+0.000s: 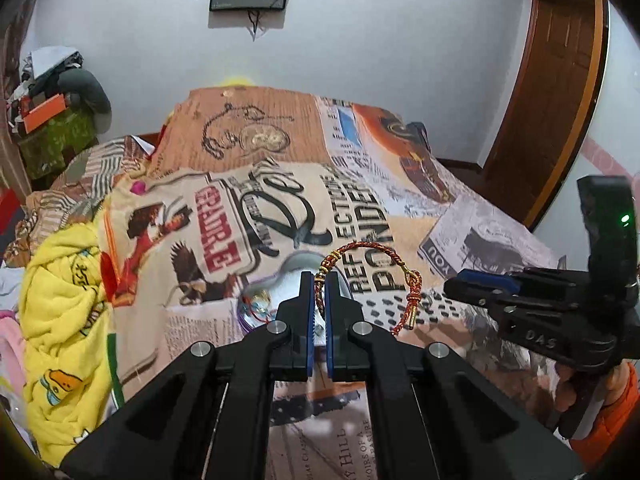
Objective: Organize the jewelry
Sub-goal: 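Grasp orange braided bracelet with left gripper while right gripper grasps a gold ring, then carry bracelet and ring over the tin and open both grippers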
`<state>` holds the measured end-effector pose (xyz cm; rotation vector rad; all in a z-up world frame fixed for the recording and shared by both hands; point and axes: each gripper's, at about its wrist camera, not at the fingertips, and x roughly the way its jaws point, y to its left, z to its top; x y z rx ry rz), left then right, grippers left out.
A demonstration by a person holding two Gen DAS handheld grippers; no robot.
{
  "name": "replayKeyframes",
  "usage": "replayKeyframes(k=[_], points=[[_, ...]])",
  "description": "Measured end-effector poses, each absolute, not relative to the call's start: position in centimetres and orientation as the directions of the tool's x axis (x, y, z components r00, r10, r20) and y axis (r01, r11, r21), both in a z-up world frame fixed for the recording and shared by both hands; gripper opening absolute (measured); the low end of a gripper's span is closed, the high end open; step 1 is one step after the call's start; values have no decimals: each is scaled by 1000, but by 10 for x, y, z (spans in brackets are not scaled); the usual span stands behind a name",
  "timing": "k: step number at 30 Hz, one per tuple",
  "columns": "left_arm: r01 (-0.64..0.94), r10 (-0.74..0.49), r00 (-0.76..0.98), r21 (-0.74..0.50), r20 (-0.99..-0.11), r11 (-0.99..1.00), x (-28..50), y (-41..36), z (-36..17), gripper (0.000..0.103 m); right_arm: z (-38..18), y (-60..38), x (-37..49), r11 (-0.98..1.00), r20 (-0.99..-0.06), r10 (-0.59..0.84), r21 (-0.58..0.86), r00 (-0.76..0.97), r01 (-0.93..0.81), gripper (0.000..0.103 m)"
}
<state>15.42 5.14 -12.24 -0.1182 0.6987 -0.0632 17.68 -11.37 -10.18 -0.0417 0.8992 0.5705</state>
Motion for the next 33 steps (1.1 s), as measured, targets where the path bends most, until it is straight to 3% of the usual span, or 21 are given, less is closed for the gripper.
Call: replayKeyframes(k=[13,22,33], points=[[-21,-58,772,-116,-633,993,161,77,-120,3,-77,-79,182,804,-688,524,206,502,-558,18],[-31,-71,714,-133,-697,991,174,92,-155,3,-93,-55,186,780,-714,533,208,453,-590,18],[-14,-109,693,-164,-713,986,194,95,-173,3,-112,-39,187,764,-754,524,210,397,-610,18]])
